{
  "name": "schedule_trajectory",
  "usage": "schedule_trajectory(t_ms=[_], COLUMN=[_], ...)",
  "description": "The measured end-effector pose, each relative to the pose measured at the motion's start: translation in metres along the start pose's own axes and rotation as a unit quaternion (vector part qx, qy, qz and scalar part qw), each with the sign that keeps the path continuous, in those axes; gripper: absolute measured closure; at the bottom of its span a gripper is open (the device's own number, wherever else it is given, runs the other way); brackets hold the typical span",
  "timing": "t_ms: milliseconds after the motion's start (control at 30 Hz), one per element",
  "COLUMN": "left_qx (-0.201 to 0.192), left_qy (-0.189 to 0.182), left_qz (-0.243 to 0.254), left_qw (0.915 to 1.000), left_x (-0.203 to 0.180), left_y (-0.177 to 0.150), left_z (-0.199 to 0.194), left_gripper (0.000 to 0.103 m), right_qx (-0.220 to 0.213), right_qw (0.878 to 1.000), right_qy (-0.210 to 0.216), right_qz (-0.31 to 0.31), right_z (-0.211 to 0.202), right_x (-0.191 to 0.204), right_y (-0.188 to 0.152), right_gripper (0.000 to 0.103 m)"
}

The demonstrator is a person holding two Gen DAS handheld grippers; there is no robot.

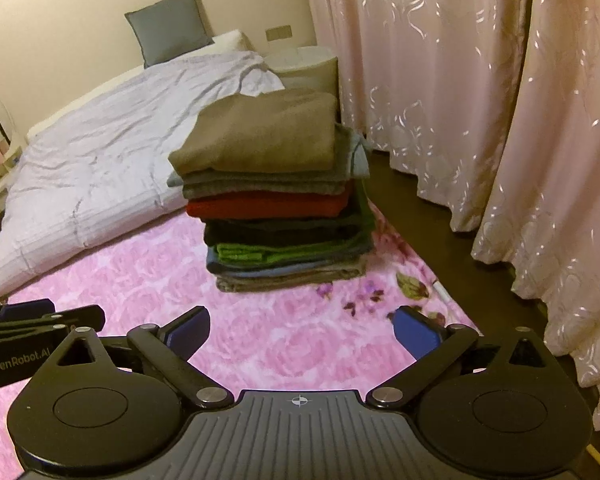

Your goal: Fold clothes

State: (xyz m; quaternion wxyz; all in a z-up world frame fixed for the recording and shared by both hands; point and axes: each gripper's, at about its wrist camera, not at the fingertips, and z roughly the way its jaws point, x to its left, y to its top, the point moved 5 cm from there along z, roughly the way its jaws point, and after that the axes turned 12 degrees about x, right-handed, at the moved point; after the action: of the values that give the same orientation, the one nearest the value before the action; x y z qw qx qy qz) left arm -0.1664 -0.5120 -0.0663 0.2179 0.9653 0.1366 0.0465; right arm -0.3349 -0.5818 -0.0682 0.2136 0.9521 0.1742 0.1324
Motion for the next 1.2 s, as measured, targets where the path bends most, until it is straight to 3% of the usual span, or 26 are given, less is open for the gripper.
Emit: schedule_trajectory(t_ms=[800, 1200], left_qx=[0.032, 0.012], left_qy=[0.015, 0.019], left_qz=[0.008, 0.001], left_qw=[0.9993, 0.9997], left_x=[-0.014, -0.015], left_y=[0.001, 0.007], left_z=[0.037, 0.041], left_gripper=[0.048, 0.047], right_qx=[0.033, 0.044], right_qw=[0.999, 0.999], right_qy=[-0.007, -0.004], right_qz=[-0.005, -0.012], right_z=[0.028, 0.041], right_x=[-0.016, -0.015], right_y=[-0.003, 0.003], right_gripper=[0.002, 0.002])
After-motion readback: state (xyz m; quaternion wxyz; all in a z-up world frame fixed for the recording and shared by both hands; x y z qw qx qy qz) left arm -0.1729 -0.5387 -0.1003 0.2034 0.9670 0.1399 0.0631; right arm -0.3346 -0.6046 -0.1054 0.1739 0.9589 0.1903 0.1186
